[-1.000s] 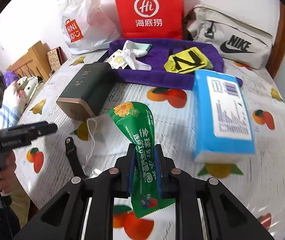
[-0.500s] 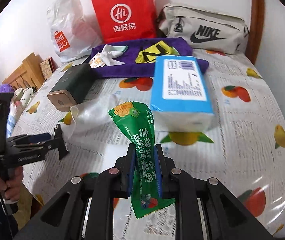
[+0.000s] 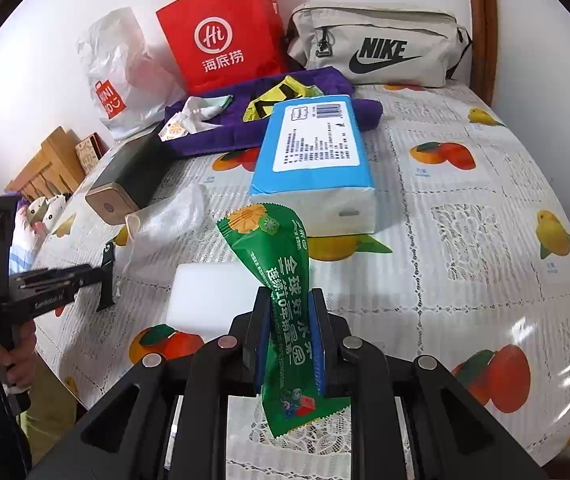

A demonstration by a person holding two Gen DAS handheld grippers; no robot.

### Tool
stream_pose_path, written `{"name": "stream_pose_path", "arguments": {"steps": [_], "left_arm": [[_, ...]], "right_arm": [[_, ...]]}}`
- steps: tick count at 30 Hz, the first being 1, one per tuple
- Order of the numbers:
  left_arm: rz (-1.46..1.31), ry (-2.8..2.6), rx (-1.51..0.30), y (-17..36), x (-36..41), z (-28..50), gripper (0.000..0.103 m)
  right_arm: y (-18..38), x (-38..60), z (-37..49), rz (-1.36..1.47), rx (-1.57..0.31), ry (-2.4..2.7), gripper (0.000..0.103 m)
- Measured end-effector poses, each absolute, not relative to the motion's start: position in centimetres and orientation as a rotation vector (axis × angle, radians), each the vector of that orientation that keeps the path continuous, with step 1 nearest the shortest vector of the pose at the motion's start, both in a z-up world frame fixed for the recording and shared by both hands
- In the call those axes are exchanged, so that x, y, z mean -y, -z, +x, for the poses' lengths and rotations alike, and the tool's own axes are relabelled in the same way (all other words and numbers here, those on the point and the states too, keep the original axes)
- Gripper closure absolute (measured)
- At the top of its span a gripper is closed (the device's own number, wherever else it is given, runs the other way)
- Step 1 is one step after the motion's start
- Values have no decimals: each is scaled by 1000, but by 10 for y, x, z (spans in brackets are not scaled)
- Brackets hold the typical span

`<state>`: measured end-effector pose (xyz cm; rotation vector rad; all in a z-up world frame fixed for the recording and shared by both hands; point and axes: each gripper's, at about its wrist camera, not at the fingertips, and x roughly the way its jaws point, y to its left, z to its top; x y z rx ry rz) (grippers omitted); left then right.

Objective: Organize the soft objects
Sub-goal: 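Grasp the black strap with the left gripper while the right gripper lifts the green packet, then carry the strap with the left gripper while the right gripper carries the green packet over the towel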

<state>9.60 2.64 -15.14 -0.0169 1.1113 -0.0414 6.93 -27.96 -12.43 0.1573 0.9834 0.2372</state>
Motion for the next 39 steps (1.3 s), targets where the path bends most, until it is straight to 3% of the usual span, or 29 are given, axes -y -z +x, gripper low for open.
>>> {"name": "stream_pose_path", "arguments": {"steps": [10, 12, 15, 17, 20, 22, 23, 25, 32, 39], "left_arm": [[10, 41, -1077, 155, -4, 103, 70], [47, 53, -1073, 155, -1, 101, 78], [34, 64, -1103, 153, -12, 93, 82], [15, 43, -1122, 152, -19, 89, 80], [-7, 64, -1123, 152, -17, 89, 67], [49, 56, -1102, 155, -6, 88, 66], [74, 59, -1082, 156, -2, 88, 68], [77, 89, -1059, 156, 0, 90, 83], [10, 119, -1064, 153, -9, 93, 83], [-34, 128, -1024, 134, -19, 91, 83]], "right_arm": [[135, 298, 65, 188, -998, -206, 85], [136, 300, 64, 196, -997, -206, 85], [137, 302, 62, 206, -996, -212, 85], [138, 303, 63, 210, -997, -213, 85], [142, 304, 65, 220, -1002, -216, 85], [143, 305, 67, 225, -1005, -217, 85], [144, 305, 66, 223, -1005, -217, 85], [145, 305, 66, 223, -1006, -219, 85], [160, 298, 71, 190, -1040, -217, 87], [126, 299, 66, 182, -989, -209, 87]]}}
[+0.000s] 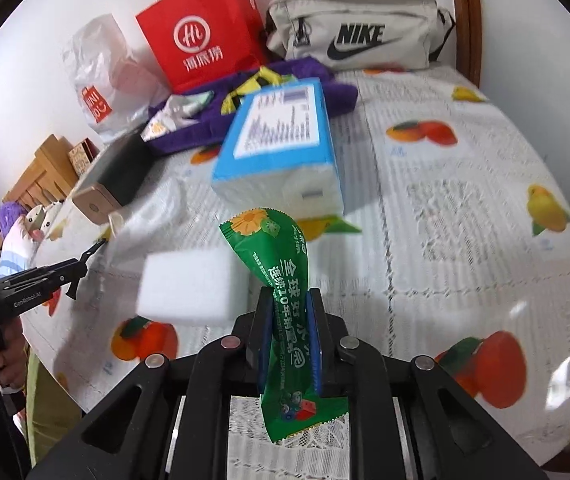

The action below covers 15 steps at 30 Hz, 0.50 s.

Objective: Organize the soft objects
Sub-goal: 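Carry the strap with the left gripper while the right gripper carries the green packet over the towel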

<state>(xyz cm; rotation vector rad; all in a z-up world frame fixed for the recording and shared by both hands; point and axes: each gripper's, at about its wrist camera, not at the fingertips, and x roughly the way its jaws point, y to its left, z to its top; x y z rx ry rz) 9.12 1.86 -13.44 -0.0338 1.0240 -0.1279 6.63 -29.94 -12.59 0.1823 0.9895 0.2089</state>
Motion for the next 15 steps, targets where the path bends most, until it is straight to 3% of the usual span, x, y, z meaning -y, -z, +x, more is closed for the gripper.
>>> {"name": "stream_pose_path", "arguments": {"steps": [15], "left_arm": [[-75, 140, -907, 79, -37, 98, 83]], "right_arm": [[67, 283, 85, 126, -896, -207, 87]]}}
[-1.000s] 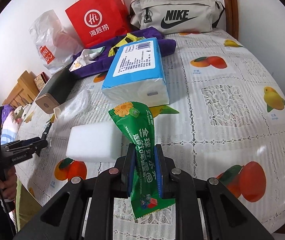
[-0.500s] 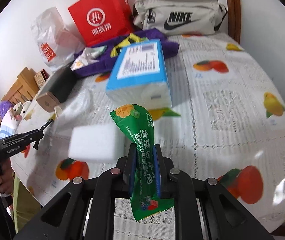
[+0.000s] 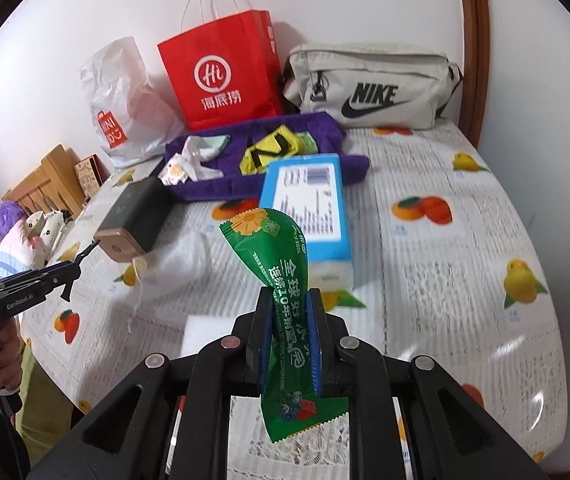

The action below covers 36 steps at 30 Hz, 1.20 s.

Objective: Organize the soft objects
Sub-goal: 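Carry the strap with the left gripper while the right gripper carries the green packet over the towel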

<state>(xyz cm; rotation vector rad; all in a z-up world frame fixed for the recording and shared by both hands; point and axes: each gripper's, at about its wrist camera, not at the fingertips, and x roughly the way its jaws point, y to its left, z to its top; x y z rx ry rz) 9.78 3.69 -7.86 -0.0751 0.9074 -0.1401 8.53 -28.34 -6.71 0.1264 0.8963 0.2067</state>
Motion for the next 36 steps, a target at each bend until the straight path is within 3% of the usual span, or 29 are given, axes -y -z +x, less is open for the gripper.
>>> {"name": "stream_pose_path", "arguments": {"steps": [14, 36], "left_arm": [[-108, 81, -837, 44, -60, 139, 83], [-69, 102, -844, 45, -35, 250, 83]], "right_arm": [[36, 281, 130, 96, -849, -224, 87], [41, 257, 270, 57, -850, -257, 87]]}}
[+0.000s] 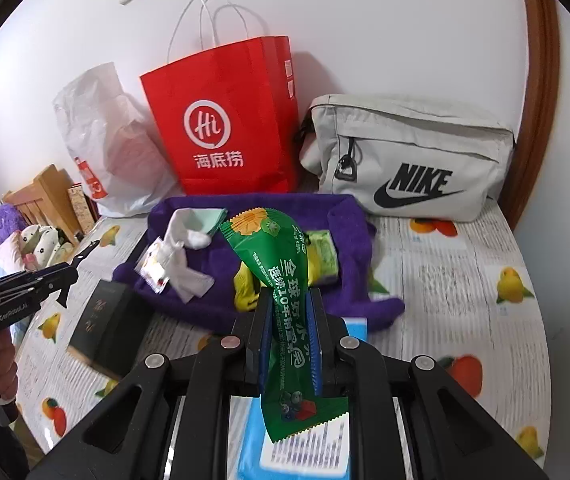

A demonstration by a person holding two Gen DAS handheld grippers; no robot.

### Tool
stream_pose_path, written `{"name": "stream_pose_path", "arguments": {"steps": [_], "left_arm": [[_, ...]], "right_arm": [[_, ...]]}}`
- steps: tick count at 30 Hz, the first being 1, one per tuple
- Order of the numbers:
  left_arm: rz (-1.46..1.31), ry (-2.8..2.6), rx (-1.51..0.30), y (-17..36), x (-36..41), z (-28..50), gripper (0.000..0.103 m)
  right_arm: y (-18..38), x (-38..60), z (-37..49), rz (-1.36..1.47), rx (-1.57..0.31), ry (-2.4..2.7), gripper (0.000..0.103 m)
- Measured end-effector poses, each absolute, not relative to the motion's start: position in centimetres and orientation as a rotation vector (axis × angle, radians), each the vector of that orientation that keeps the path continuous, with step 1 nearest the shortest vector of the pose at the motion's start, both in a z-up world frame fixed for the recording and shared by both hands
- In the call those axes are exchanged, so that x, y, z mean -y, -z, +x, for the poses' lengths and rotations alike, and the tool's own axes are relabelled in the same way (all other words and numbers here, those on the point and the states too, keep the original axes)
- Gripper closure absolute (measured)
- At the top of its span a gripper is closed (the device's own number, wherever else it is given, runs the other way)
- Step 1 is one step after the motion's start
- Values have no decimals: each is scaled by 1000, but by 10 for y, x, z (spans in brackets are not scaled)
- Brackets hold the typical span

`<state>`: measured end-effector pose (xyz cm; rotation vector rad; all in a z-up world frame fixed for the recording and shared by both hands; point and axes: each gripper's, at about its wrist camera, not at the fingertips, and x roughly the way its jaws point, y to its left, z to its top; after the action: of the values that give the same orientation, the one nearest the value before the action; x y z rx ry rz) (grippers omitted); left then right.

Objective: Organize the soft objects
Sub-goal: 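Carry the strap with the left gripper while the right gripper carries the green packet over the towel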

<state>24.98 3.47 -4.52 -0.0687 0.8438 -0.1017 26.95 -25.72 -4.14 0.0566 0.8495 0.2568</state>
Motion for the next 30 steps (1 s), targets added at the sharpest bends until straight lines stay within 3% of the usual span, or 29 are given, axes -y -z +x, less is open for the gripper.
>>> {"name": "stream_pose_path", "arguments": {"steps": [30], "left_arm": [[-68, 144, -931, 82, -14, 358, 83]], "right_arm": [[96, 243, 404, -3, -941, -312, 87]]}}
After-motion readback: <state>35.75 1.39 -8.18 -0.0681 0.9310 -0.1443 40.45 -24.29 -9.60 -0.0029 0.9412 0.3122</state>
